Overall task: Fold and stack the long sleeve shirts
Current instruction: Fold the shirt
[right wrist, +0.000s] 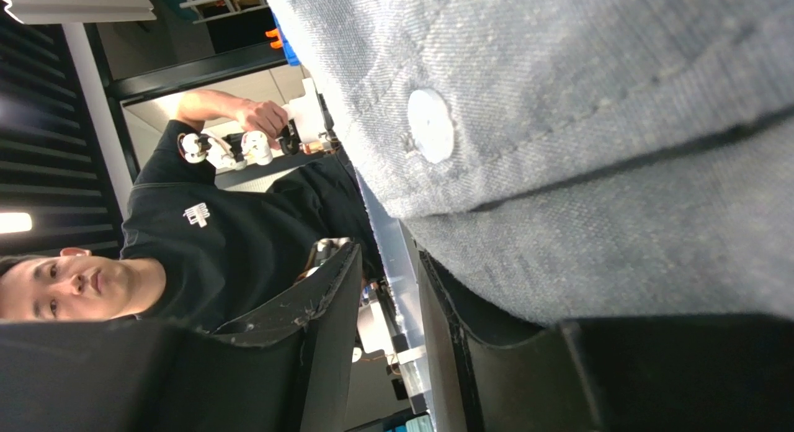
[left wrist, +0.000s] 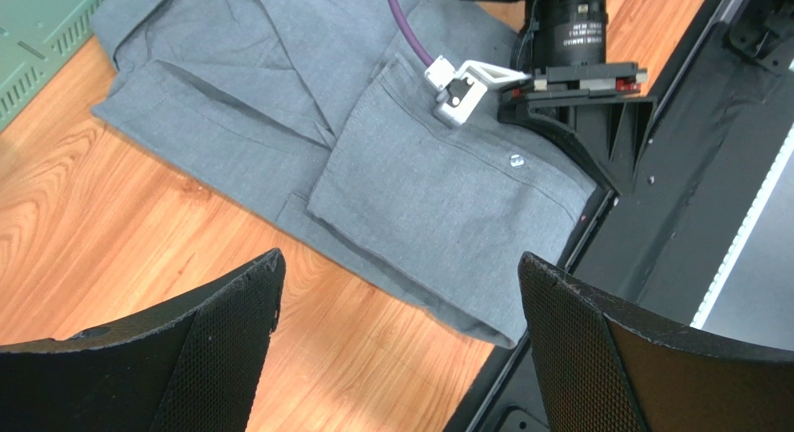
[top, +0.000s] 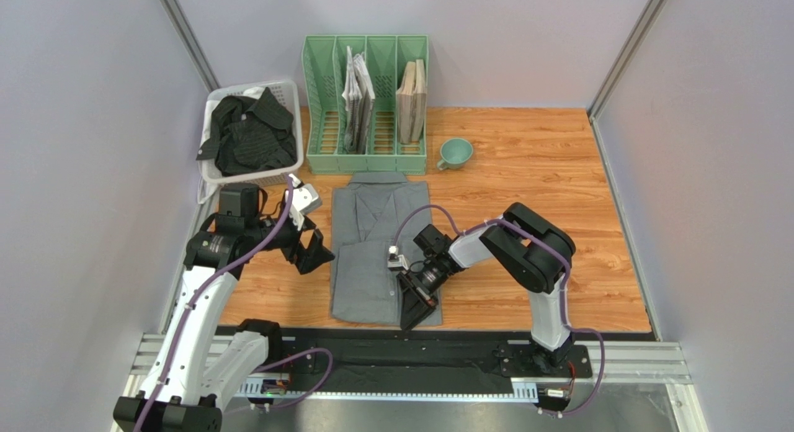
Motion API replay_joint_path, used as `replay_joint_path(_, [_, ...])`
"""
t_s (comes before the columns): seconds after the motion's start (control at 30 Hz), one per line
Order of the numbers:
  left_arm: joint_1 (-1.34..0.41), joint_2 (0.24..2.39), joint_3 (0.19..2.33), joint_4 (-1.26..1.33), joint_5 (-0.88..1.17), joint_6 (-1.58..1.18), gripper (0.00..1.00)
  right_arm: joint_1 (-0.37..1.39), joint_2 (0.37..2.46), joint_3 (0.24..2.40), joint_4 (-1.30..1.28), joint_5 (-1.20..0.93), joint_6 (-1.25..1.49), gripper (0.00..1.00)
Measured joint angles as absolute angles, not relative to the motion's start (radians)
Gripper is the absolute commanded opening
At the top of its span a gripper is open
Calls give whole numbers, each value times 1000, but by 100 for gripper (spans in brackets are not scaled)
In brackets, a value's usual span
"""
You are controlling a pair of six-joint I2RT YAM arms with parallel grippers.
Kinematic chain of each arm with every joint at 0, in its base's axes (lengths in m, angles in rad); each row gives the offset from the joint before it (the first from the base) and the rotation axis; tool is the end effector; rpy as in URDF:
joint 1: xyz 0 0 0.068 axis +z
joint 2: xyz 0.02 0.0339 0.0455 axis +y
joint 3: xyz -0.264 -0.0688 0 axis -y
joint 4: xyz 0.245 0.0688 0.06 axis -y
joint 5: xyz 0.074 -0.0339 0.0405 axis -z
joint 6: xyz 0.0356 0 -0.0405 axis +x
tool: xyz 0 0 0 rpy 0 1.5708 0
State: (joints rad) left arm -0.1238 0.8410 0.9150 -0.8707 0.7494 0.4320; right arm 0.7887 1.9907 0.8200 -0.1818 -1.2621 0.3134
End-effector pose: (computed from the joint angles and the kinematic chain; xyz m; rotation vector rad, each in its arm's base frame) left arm 0.1497 -0.0431 0.3167 0.9345 2.0014 -0.7111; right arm 0.1850 0.2344 0.0695 0.6909 -2.1021 -1.4997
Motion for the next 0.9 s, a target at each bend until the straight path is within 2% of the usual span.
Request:
replay_joint_path(0.17, [-133,821,880,-884,751,509,91,793,1939,830,-215,-1225,313,38])
replay_joint_path(0.27, [-204,812,873,-905,721,582,86,794,1867,883,-284,-1189,305,37])
replay_joint_path(0.5, [-609,701,751,-930,480,717,74,804,1788,1085,-323,-1096,285,32])
replay_joint_path(0.7, [-950,709,671,-870,261,727,66,838,2005,1175,-316,-1020,284,29])
replay_joint_path(0.8, [-1133,770,640,-806,153,715,64,842,2110,1183,-322,-1044,301,29])
replay_joint_path(0.9, [-1287,878,633,-724,63,690,62,837,2126,1193,-324,-1075,310,29])
